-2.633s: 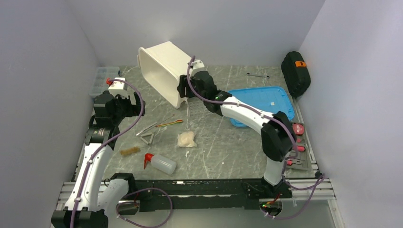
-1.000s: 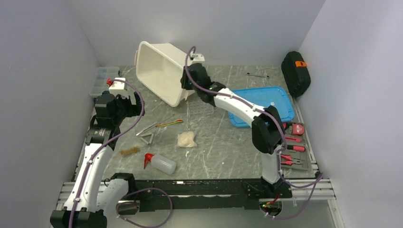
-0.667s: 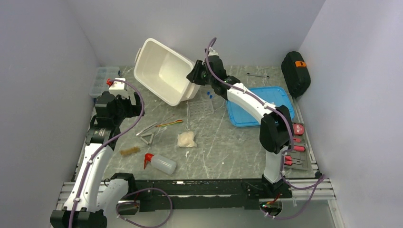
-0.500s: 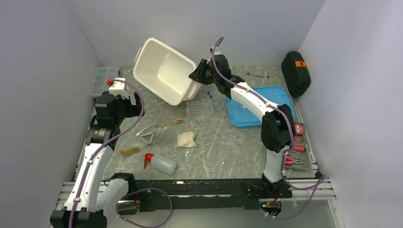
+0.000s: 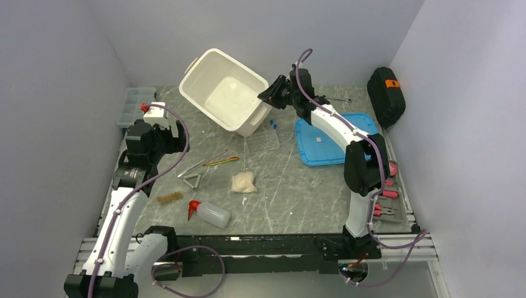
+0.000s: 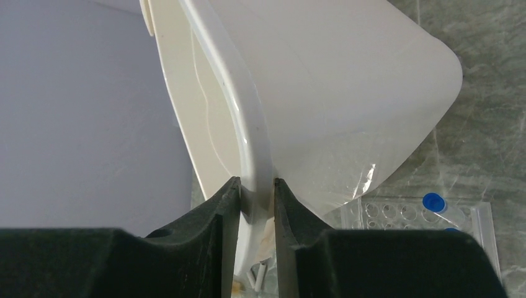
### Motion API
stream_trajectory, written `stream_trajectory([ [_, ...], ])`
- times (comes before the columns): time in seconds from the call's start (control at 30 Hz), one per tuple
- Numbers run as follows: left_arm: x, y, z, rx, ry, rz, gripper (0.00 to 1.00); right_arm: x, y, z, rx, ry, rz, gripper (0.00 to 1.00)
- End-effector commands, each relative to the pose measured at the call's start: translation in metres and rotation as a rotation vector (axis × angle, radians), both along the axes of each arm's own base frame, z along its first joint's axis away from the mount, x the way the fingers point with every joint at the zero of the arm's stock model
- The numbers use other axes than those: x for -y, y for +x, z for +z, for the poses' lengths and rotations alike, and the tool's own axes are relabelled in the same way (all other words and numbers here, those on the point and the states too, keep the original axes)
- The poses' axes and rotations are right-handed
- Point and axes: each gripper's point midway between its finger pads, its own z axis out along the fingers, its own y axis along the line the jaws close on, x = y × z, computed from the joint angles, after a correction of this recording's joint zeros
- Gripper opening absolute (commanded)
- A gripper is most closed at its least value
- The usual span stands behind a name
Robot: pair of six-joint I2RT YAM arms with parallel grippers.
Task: Organize the chemistry lab equipment
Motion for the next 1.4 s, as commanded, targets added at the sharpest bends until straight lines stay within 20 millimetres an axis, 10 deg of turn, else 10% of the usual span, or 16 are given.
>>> stream_trajectory([
  [0.0,-0.003,0.0,0.02,0.057,0.029,0.012,0.99,0.004,0.006,0.014,0.003,0.062,-0.038,0.0],
  [0.53,-0.003,-0.002,0.021,0.062,0.05,0.018,0.99,0.033,-0.002,-0.026,-0.135,0.289,-0.245,0.0],
  [1.37,0.001,-0.004,0.024,0.071,0.053,0.003,0.99,0.064,-0.02,-0.035,-0.132,0.3,-0.39,0.01],
])
